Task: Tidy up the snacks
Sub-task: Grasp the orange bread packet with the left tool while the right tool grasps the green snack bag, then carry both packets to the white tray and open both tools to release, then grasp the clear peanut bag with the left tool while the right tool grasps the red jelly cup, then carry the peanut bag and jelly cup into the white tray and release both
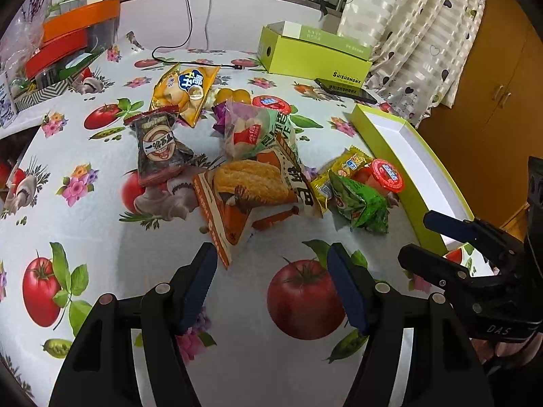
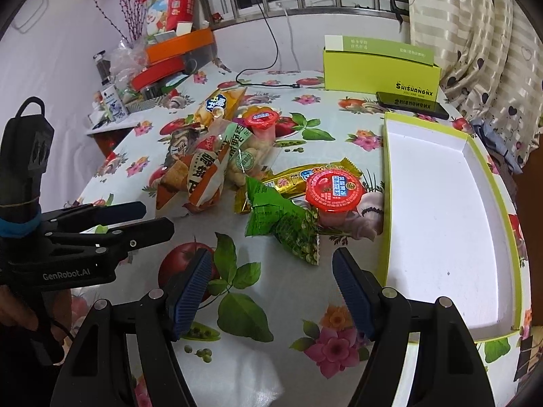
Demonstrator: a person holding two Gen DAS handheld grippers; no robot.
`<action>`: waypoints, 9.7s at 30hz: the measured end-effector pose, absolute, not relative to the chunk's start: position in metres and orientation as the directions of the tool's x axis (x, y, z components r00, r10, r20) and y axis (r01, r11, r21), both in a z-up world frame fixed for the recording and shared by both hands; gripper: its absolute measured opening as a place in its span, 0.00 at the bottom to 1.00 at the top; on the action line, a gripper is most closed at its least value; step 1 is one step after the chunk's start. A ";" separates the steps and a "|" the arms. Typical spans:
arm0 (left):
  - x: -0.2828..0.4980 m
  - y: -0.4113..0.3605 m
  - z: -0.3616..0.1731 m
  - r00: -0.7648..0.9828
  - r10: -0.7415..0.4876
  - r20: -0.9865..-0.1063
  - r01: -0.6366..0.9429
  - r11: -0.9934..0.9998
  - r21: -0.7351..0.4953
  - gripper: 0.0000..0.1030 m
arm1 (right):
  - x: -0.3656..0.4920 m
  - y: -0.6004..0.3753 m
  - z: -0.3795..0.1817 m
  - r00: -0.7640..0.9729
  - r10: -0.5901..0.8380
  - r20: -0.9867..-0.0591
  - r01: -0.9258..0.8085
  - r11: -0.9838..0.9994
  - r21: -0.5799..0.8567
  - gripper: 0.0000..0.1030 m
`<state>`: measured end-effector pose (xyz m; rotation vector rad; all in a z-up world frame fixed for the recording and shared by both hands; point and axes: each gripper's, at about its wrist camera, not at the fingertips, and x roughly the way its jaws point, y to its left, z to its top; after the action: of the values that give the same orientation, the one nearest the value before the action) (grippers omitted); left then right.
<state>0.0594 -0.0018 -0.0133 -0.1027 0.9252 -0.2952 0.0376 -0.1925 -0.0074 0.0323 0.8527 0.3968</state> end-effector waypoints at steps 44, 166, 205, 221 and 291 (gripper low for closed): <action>0.079 0.003 0.001 0.584 -0.261 -0.769 0.226 0.962 -0.155 0.66 | 0.063 -0.189 -0.016 0.569 0.337 -0.751 -0.339 0.927 0.159 0.66; 0.101 -0.057 0.042 0.590 -0.481 -0.648 0.480 0.855 -0.197 0.39 | 0.042 -0.258 0.030 0.712 0.299 -0.635 -0.243 0.954 0.177 0.26; 0.151 -0.220 0.015 0.412 -0.555 -0.723 0.640 0.741 -0.205 0.41 | 0.070 -0.354 -0.009 0.681 0.101 -0.725 0.031 0.986 0.166 0.42; 0.131 -0.122 0.029 0.539 -0.452 -0.711 0.472 0.861 -0.189 0.41 | 0.036 -0.391 -0.025 0.658 0.052 -0.751 0.170 0.962 0.215 0.42; 0.204 -0.017 -0.039 0.490 -0.453 -0.745 0.239 0.892 -0.385 0.61 | 0.102 -0.200 -0.015 0.636 0.283 -0.718 -0.240 0.957 0.164 0.37</action>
<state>0.2043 -0.0174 -0.0390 -0.2434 0.9729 -0.4249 0.1015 -0.1996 -0.0152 0.0552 0.8297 0.2989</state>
